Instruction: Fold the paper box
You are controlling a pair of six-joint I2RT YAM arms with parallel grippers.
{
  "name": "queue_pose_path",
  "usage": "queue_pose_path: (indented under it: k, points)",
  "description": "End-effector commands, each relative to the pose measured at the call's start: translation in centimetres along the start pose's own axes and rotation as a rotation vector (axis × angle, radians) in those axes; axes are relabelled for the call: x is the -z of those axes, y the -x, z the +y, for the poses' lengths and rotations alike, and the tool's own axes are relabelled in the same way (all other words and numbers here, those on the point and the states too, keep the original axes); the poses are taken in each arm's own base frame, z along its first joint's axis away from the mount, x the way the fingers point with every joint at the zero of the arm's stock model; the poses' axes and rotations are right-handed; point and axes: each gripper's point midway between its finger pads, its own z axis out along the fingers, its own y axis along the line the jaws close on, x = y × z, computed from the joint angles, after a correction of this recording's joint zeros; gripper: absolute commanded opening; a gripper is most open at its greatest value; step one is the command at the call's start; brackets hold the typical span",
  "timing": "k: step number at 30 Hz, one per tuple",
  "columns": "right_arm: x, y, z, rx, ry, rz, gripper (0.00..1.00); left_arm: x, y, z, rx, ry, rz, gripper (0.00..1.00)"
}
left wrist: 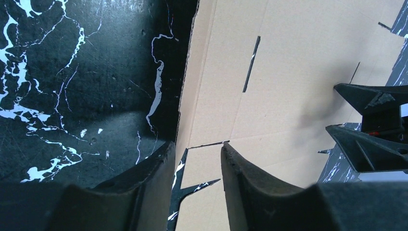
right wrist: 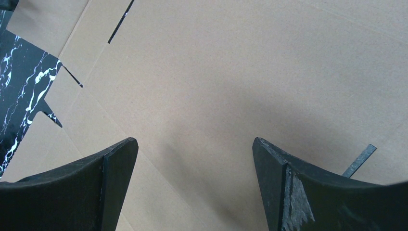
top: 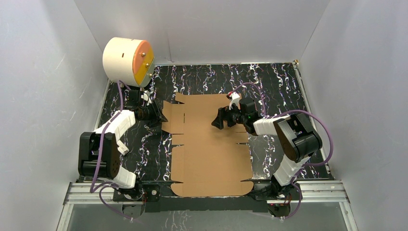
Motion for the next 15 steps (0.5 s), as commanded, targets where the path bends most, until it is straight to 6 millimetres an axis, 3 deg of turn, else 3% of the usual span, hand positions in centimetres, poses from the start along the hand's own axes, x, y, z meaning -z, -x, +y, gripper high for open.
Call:
queue_pose_path:
  k: [1, 15]
  points:
    - [0.0, -1.9, 0.4, -0.027, 0.018, 0.051, 0.98, 0.7, -0.7, -0.6, -0.017, -0.027, 0.015, 0.35]
    - [0.0, -2.0, 0.6, -0.028, 0.026, 0.052, 0.99, -0.4, -1.2, 0.2, -0.13, 0.089, -0.001, 0.15]
